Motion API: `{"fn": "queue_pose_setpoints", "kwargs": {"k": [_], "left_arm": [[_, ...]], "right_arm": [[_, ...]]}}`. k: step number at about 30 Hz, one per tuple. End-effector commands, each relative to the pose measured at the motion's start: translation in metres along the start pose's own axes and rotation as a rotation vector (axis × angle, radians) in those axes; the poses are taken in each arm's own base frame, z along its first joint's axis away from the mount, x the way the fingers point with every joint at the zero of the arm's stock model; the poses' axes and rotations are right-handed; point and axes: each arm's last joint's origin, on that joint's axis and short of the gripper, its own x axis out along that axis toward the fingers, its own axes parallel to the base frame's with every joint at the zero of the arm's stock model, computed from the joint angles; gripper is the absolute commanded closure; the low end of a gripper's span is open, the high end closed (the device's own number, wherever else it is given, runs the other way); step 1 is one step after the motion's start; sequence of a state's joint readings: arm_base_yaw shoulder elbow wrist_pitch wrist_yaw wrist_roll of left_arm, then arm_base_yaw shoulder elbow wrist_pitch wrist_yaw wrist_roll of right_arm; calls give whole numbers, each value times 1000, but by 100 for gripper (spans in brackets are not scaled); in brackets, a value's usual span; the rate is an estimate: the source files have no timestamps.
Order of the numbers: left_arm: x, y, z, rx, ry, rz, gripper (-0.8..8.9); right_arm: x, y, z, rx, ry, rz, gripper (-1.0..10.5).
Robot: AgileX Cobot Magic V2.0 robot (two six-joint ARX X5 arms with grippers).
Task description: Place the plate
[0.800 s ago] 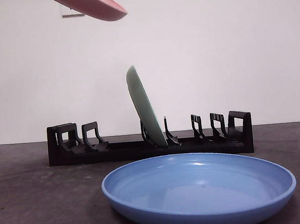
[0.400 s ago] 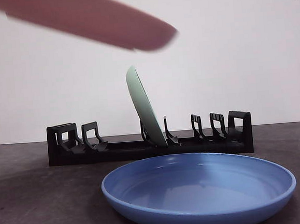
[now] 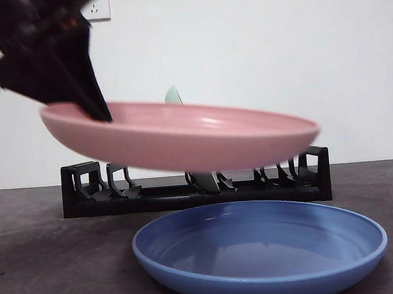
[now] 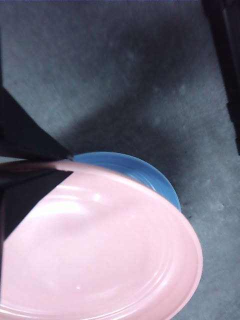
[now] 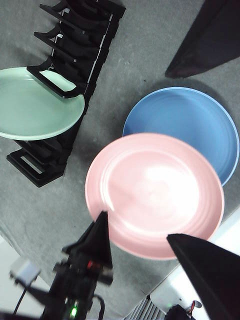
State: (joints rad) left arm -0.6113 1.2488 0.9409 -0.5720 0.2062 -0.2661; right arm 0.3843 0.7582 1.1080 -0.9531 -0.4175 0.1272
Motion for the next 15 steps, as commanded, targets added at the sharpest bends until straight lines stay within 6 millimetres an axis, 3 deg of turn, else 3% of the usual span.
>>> {"fn": "queue_pose_setpoints", "kwargs": {"k": [1, 15], "left_arm": [[12, -6, 7, 14, -11, -70, 808], [69, -3, 8, 11, 59, -80, 808]], "right_arm": [[-1, 1, 3, -16, -11, 5, 450], [-1, 1, 4, -19, -18, -1, 450]]}}
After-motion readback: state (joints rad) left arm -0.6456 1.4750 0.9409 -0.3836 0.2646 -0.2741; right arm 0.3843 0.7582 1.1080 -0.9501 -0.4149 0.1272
